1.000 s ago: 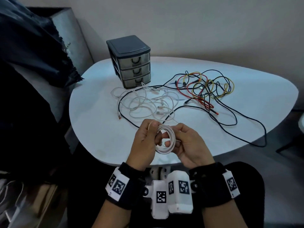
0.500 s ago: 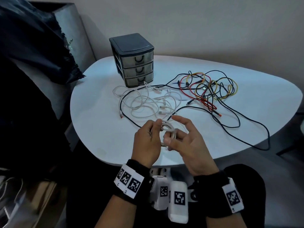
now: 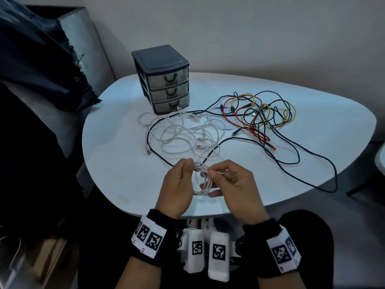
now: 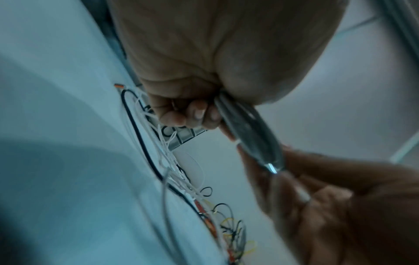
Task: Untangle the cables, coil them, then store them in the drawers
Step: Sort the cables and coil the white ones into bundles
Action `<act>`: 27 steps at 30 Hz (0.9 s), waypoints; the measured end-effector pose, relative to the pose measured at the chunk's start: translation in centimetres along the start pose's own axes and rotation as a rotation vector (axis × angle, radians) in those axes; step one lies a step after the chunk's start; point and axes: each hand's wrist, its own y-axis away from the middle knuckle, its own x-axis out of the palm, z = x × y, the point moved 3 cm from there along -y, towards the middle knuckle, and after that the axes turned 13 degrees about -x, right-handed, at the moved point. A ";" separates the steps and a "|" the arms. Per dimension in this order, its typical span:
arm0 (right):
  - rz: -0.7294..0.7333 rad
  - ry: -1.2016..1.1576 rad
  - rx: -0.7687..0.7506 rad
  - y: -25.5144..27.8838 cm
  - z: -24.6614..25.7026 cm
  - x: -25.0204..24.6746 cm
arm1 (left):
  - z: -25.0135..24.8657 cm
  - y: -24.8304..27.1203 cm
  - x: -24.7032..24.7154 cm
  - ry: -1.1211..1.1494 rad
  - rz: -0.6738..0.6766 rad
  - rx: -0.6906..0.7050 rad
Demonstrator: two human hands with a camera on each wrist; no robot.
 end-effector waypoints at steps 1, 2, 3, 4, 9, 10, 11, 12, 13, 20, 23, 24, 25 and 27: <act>0.008 -0.005 0.023 -0.1 0.0 -0.3 | 0.2 0.2 0.0 -0.090 -0.016 0.049; 0.005 0.004 0.031 -0.2 -0.1 -0.7 | 0.5 0.3 0.0 -0.232 -0.059 0.123; -0.007 0.022 0.028 -0.2 -0.2 -1.0 | 0.6 0.4 0.1 -0.386 -0.098 0.188; -0.019 0.058 0.017 -0.3 -0.3 -1.3 | 0.7 0.3 0.3 -0.514 -0.120 0.227; -0.142 0.133 0.002 -1.1 -0.8 -3.8 | 0.4 -0.1 0.4 -0.454 -0.062 0.136; -0.205 0.122 0.012 -1.4 -0.9 -4.6 | 0.3 -0.2 0.2 -0.371 -0.077 0.119; -0.282 0.126 0.019 -1.8 -1.0 -5.7 | 0.3 -0.2 0.0 -0.291 -0.092 0.099; -0.359 0.138 0.019 -2.2 -1.1 -6.7 | 0.2 -0.4 -0.2 -0.225 -0.103 0.078; -0.429 0.152 0.024 -2.7 -1.5 -7.7 | 0.2 -0.6 -0.5 -0.180 -0.099 0.053; -0.287 0.795 0.190 -4.1 -3.3 -10.3 | 0.2 -3.2 -1.3 -0.146 -0.020 -0.084; -0.307 0.790 0.065 -3.9 -2.1 -9.3 | -0.2 -5.2 -2.9 -0.159 -0.119 -0.104; -0.297 0.770 0.025 -3.9 -1.7 -8.9 | -0.3 -6.1 -3.7 -0.192 -0.188 -0.111; -0.289 0.731 -0.008 -4.0 -1.4 -8.4 | -0.2 -7.1 -4.7 -0.236 -0.266 -0.129; -0.267 0.669 -0.058 -4.1 -0.7 -7.4 | 0.5 -9.3 -7.0 -0.317 -0.399 -0.229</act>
